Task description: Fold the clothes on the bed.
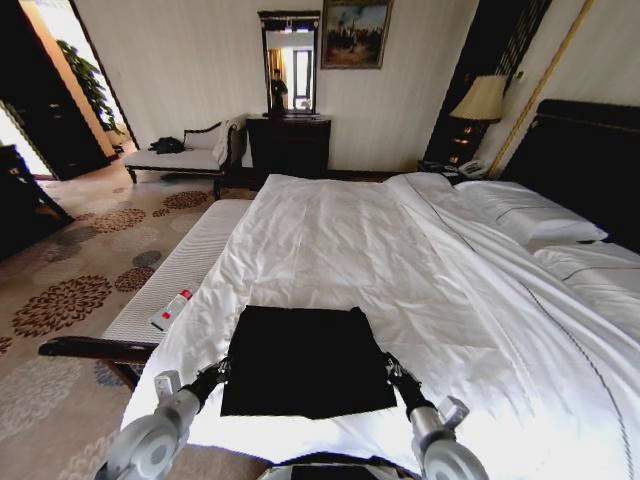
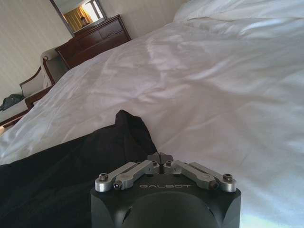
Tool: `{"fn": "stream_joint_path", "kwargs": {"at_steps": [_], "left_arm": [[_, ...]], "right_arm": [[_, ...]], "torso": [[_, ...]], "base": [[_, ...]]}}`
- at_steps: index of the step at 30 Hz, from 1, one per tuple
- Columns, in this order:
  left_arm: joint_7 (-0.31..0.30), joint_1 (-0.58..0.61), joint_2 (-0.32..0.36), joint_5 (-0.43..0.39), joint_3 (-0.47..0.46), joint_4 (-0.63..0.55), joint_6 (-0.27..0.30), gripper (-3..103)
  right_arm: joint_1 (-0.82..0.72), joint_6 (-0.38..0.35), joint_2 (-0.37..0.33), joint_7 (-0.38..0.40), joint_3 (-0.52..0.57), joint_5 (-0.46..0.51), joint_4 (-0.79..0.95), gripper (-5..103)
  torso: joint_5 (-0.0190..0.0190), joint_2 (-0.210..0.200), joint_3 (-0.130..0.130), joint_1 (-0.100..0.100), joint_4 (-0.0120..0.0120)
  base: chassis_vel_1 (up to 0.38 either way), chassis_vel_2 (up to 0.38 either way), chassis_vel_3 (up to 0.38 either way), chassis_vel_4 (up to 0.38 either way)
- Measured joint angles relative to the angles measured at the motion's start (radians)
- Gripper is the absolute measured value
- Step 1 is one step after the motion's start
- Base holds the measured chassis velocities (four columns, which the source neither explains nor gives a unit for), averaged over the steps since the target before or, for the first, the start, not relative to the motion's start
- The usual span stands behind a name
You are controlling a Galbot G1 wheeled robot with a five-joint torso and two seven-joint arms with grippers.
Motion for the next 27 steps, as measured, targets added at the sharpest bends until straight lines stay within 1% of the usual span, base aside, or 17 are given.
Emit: {"fn": "stream_joint_path", "kwargs": {"at_steps": [5,7,9,10,11,12,14,15,16,18,19,20,21,23,24,25,27], "left_arm": [[0.011,0.009,-0.004,0.055,-0.001,-0.012,-0.02,-1],[0.042,0.025,-0.005,0.102,-0.009,-0.037,-0.044,8],[0.063,0.035,-0.004,0.122,-0.016,-0.057,-0.056,8],[0.087,0.045,-0.003,0.14,-0.029,-0.084,-0.069,14],[0.104,0.047,-0.002,0.145,-0.041,-0.106,-0.077,19],[0.119,0.041,0.001,0.138,-0.06,-0.13,-0.082,24],[0.127,0.022,0.003,0.118,-0.075,-0.144,-0.083,30],[0.132,-0.015,0.006,0.084,-0.089,-0.151,-0.083,35],[0.133,-0.048,0.007,0.057,-0.095,-0.15,-0.08,35],[0.126,-0.108,0.007,0.013,-0.095,-0.133,-0.07,41],[0.106,-0.178,0.002,-0.024,-0.081,-0.096,-0.059,46],[0.087,-0.24,-0.007,-0.049,-0.062,-0.051,-0.047,51],[0.069,-0.299,-0.02,-0.063,-0.042,-0.001,-0.036,57],[0.049,-0.356,-0.043,-0.069,-0.024,0.06,-0.023,62],[0.033,-0.393,-0.07,-0.065,-0.014,0.115,-0.011,68],[0.024,-0.415,-0.093,-0.054,-0.008,0.157,-0.001,73],[0.018,-0.44,-0.114,-0.043,-0.001,0.202,0.005,73]], "right_arm": [[0.008,0.0,0.01,0.009,-0.002,-0.031,-0.003,0],[0.021,0.0,0.011,0.013,0.009,-0.039,0.006,3],[0.03,0.0,0.011,0.015,0.019,-0.039,0.017,3],[0.041,0.0,0.008,0.017,0.031,-0.039,0.032,14],[0.05,0.0,0.005,0.018,0.039,-0.038,0.046,14],[0.062,0.0,0.0,0.019,0.05,-0.029,0.067,25],[0.076,-0.001,-0.004,0.021,0.058,-0.016,0.082,25],[0.099,-0.005,-0.007,0.024,0.065,0.002,0.094,36],[0.114,-0.007,-0.009,0.025,0.067,0.012,0.097,36],[0.143,-0.012,-0.009,0.028,0.069,0.026,0.096,36],[0.175,-0.019,-0.008,0.033,0.069,0.04,0.084,46],[0.199,-0.023,-0.006,0.036,0.065,0.048,0.069,46],[0.225,-0.025,-0.003,0.039,0.057,0.054,0.048,57],[0.26,-0.03,0.001,0.04,0.039,0.058,0.018,57],[0.298,-0.035,0.002,0.041,0.012,0.061,-0.015,68],[0.33,-0.041,0.003,0.041,-0.015,0.065,-0.041,68],[0.358,-0.045,0.004,0.041,-0.038,0.07,-0.064,68]], "torso": [[-0.0001,0.0,0.0,0.0,0.0],[0.0,0.0,0.0,0.0,0.0],[0.0,0.0,0.0,0.0,0.0],[0.0001,0.0,0.0,0.0,0.0001],[0.0002,0.0,0.0,0.0,0.0002],[0.0002,0.0,0.0,0.0,0.0002],[0.0002,0.0,0.0,0.0,0.0002],[0.0002,0.0,0.0,0.0,0.0002],[0.0001,0.0,0.0,0.0,0.0001],[0.0002,0.0,0.0,0.0,0.0001],[0.0002,0.0,0.0,0.0,0.0002],[0.0,0.0,0.0,0.0,0.0],[-0.0001,0.0,0.0,0.0,-0.0002],[-0.0002,0.0,0.0,0.0,-0.0007],[-0.0001,0.0,0.0,0.0,-0.0008],[-0.0001,0.0,0.0,0.0,-0.0001],[0.0002,0.0,0.0,0.001,0.0006]], "base": [[0.0,0.0,0.0,0.0],[0.0,0.0,0.0,0.0],[0.0,0.0,0.0,0.0],[0.0,0.0,0.0,0.0],[0.0,0.0,0.0,0.0],[0.0,0.0,0.0,0.0],[0.0,0.0,0.0,0.0],[0.0,0.0,0.0,0.0],[0.0,0.0,0.0,0.0],[0.0,0.0,0.0,0.0],[0.0,0.0,0.0,0.0],[0.0,0.0,0.0,0.0],[0.0,0.0,0.0,0.0],[0.0,0.0,0.0,0.0],[0.0,0.0,0.0,0.0],[0.0,0.0,0.0,0.0],[0.0,0.0,0.0,0.0]]}}
